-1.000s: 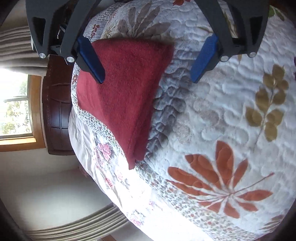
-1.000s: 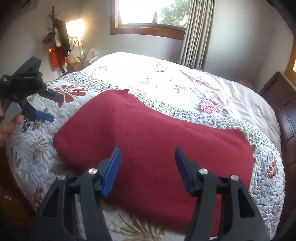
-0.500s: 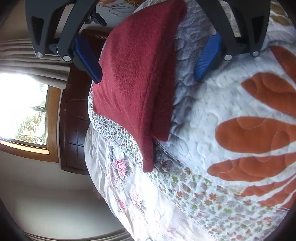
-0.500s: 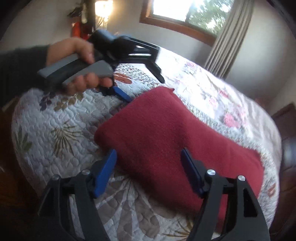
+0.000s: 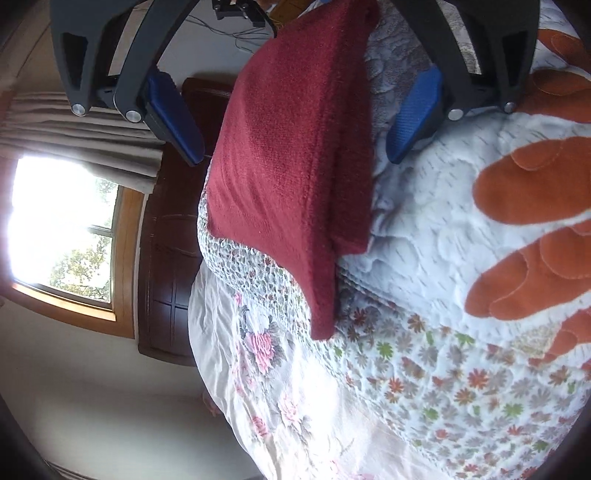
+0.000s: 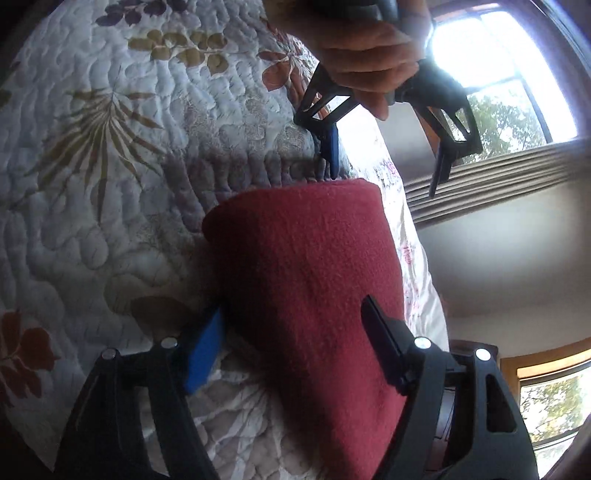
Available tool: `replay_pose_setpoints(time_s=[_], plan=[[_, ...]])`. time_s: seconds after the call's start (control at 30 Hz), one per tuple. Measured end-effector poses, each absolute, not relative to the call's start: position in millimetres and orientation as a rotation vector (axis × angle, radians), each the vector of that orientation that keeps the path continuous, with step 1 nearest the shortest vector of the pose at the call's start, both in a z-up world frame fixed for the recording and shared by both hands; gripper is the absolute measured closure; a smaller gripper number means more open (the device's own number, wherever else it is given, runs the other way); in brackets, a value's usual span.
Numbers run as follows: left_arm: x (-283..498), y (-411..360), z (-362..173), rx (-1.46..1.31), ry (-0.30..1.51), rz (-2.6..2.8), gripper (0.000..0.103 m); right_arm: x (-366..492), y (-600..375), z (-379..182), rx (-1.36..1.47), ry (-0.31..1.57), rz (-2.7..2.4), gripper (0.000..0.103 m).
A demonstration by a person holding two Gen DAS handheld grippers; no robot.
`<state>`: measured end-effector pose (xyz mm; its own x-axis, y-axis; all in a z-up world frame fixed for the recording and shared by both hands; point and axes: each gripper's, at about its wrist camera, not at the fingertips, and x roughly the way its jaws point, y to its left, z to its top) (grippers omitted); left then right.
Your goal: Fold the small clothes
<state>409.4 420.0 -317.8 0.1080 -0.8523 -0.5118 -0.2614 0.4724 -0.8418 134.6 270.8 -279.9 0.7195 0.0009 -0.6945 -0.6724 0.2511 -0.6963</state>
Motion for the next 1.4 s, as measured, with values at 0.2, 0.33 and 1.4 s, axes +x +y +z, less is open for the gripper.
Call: replay_pose_setpoints(time_s=[0.2,0.33,1.4], plan=[[410,427,-322,-1.065,1.44,-0.598,0.004,172,286,-287,-1.212,0.709,0.473,0.06],[412,431,-324,-1.102,1.438,-0.6,0.004,190,274,-254,-1.078,0.748,0.476,0.086],[431,363,-241,-0.96,1.448,-0.647,0.086,202,236,-154,-0.601,0.748,0.39,0.087]])
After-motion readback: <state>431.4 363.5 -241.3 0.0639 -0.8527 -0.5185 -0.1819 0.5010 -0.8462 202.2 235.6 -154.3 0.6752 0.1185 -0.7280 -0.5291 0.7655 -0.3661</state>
